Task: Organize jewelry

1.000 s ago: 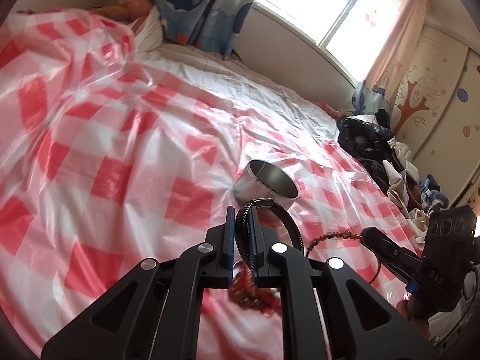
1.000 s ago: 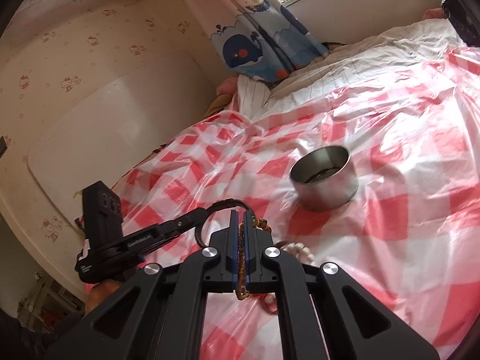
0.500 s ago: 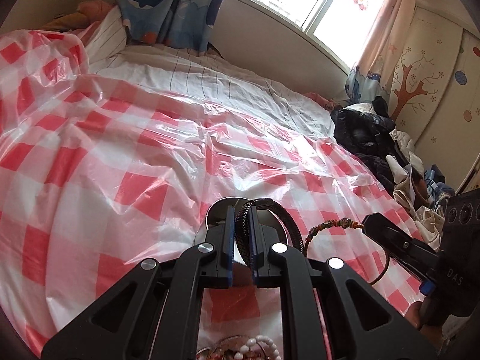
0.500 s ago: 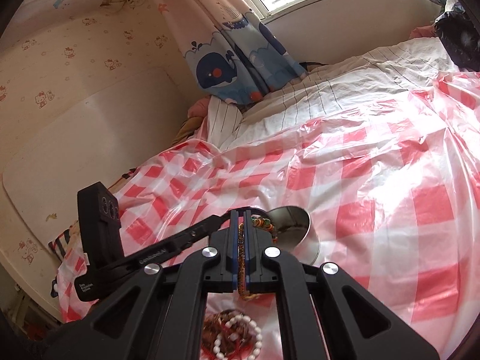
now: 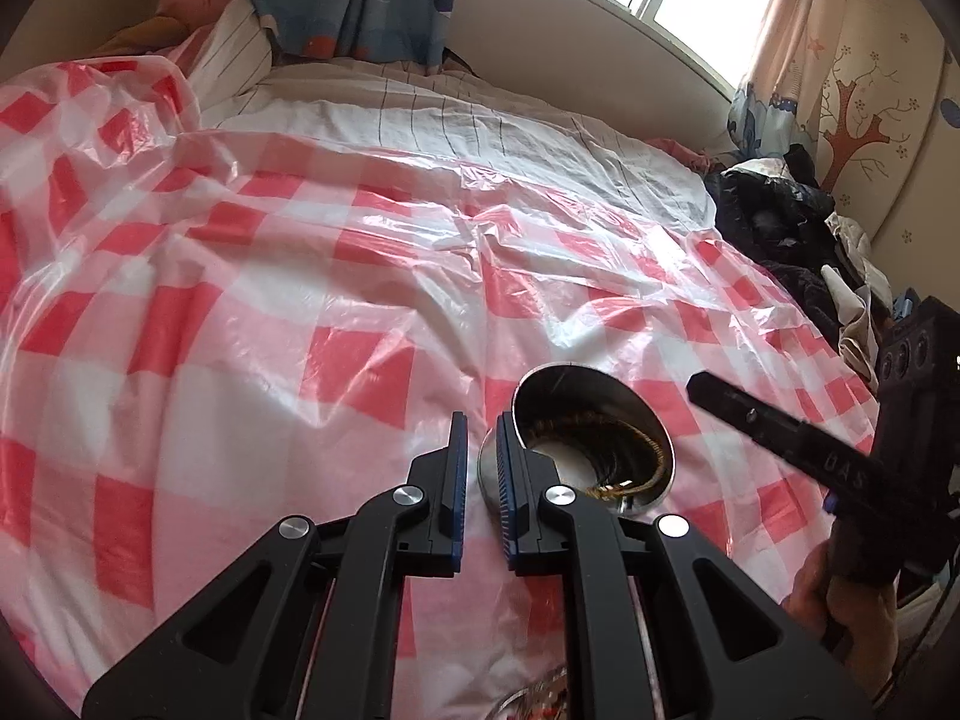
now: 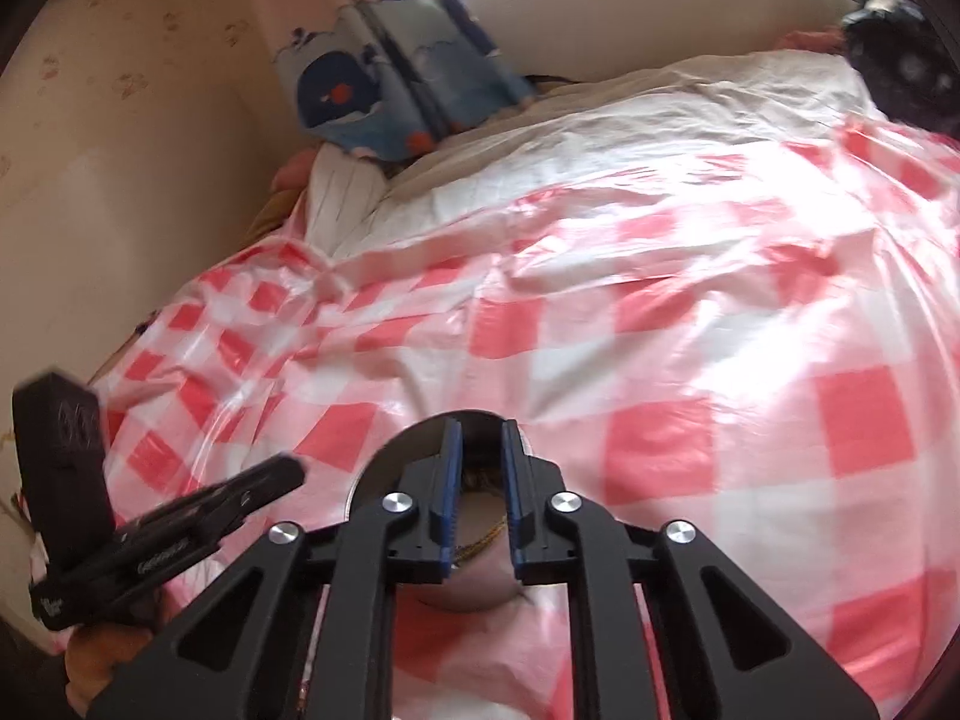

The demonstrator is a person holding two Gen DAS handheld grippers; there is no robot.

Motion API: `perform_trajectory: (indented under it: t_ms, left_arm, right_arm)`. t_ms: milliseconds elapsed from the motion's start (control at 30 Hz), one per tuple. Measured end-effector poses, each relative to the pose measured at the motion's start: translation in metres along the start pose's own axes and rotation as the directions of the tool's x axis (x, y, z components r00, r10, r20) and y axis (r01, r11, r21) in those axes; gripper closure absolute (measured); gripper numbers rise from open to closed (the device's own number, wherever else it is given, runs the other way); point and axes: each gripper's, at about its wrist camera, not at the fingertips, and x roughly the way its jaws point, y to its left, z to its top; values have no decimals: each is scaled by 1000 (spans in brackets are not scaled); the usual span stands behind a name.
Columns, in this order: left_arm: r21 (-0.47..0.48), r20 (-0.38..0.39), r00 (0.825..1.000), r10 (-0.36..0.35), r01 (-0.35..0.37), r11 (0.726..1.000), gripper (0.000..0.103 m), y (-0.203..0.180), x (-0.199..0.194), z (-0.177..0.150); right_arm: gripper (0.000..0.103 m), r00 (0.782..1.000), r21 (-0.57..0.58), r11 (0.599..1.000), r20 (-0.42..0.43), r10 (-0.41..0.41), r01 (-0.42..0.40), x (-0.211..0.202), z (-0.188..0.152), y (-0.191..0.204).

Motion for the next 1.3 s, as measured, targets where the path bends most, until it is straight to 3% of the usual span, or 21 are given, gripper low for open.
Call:
perform_trajectory:
  t_ms: [67, 200, 400, 533, 600, 800, 1300]
  left_arm:
    - [11, -6, 1000, -11, 11, 1000, 94, -1, -16, -14]
    - [24, -19, 999, -34, 34, 999, 93, -2, -53, -55]
    - [-14, -69, 996, -54, 53, 998, 92, 7, -79, -109]
    - [21, -58, 995, -77, 78, 997, 88, -4, -78, -113]
    - [21, -71, 994, -80, 82, 996, 82, -7, -71, -114]
    - [16, -87, 992, -87, 89, 996, 76, -11, -57, -112]
    - [18, -91, 994, -59, 61, 998, 77, -11, -47, -109]
  right_arm:
    - [86, 1000, 14, 1000, 26, 3, -3, -23, -4, -4]
    - [65, 999, 23, 999, 39, 24, -25, -72, -44, -6]
    - [64, 997, 90, 994, -33, 66, -63, -98, -118, -3]
    - [58, 998, 16, 999, -55, 42, -41, -85, -126, 16]
    - [55, 998, -14, 1000, -64, 20, -21, -79, -131, 22]
    - [53, 994, -1, 1000, -104, 12, -13, -65, -144, 19]
    - [42, 994, -8, 1000, -108, 12, -12, -62, -144, 21]
